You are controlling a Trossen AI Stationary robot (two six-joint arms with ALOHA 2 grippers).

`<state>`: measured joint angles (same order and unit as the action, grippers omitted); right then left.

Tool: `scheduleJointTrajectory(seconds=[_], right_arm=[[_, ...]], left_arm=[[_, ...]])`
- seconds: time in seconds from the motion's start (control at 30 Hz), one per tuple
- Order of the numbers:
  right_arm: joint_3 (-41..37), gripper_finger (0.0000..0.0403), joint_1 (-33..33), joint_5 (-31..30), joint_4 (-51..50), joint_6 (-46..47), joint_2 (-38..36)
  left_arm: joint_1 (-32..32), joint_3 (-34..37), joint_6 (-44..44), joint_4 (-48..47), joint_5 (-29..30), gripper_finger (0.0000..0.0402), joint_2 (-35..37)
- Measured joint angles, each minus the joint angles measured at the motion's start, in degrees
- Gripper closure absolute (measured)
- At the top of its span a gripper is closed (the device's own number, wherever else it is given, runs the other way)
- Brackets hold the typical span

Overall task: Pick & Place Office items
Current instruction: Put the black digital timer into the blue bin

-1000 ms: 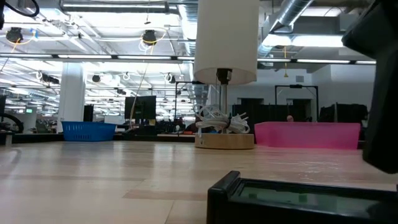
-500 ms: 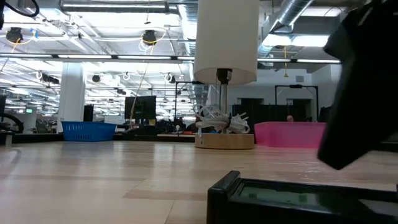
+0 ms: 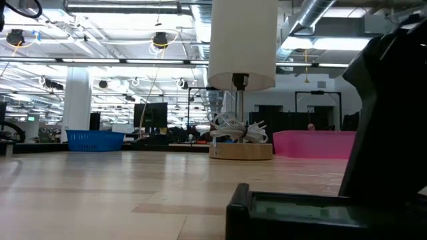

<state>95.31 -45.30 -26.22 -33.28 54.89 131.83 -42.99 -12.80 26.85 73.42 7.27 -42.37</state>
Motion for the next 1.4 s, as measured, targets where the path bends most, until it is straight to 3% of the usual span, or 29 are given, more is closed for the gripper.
scheduleJointTrajectory(seconds=[0.13,0.4,0.73,1.0,1.1,1.2,1.33,1.4], right_arm=[[0.0,0.0152,0.72,0.47,-0.72,0.47,0.0],[-0.06,0.0262,1.55,2.49,-2.49,2.16,0.04],[-0.45,0.0245,4.66,4.57,-5.97,2.08,-2.58],[-0.45,0.0259,11.01,2.18,-8.37,-5.13,-10.04],[-0.44,0.0255,13.63,2.02,-8.22,-7.58,-13.79],[-0.39,0.0242,16.43,2.29,-7.17,-9.99,-18.15],[-0.39,0.0243,20.1,6.37,-5.96,-11.93,-23.64],[-0.39,0.025,21.81,9.7,-4.03,-13.29,-26.4]], left_arm=[[0.0,0.0,0.01,-0.01,0.03,0.0101,0.01],[-0.01,0.0,0.28,-0.03,0.5,0.0101,0.0],[0.01,0.0,-0.13,-0.09,3.06,0.0101,0.0],[2.63,-0.19,-1.12,-5.38,13.13,0.0101,0.0],[5.41,-3.48,-1.13,-14.16,13.45,0.0101,0.0],[9.46,-9.73,-2.79,-30.79,10.91,0.0101,-0.02],[16.38,-20.65,-11.18,-57.02,8.84,0.0101,-1.81],[19.57,-25.72,-18.54,-65.82,8.84,0.0101,-3.52]])
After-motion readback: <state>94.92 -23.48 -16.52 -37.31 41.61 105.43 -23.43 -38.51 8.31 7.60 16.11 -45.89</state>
